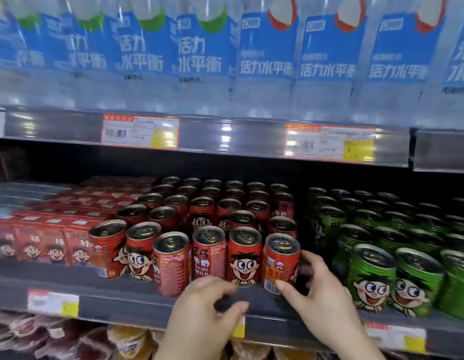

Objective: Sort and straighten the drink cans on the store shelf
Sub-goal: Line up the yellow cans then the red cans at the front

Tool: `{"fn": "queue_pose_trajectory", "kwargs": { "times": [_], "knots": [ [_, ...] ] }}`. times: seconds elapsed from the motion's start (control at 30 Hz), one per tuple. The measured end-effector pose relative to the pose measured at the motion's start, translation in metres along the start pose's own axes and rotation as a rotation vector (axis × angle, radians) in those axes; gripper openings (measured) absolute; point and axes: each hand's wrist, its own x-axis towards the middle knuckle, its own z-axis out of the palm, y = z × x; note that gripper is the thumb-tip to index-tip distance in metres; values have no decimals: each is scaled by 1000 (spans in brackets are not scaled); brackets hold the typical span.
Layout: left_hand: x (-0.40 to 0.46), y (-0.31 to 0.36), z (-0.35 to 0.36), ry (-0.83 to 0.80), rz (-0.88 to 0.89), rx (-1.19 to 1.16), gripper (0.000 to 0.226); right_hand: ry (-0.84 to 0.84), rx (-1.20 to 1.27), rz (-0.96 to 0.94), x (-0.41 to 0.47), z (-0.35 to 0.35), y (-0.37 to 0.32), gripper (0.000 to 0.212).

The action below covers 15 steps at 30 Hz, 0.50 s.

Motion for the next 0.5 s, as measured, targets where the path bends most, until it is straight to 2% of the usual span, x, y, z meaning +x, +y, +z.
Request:
{"fn": "queue_pose_trajectory", "kwargs": {
  "times": [0.13, 0.27, 0.33, 0.5],
  "knots": [
    [0, -22, -37, -2, 1, -67, 40, 171, -58, 113, -16, 19, -20, 92],
    [-4, -43, -77, -35, -78, -10, 16, 433, 38, 81, -44, 32, -42, 63],
    [-3, -52, -89, 23, -134, 19, 23, 402, 44, 5, -58, 41, -56, 51],
    [7, -48, -91, 4, -238, 155, 32, 179, -3, -153, -56, 62, -84, 48]
  ]
}}
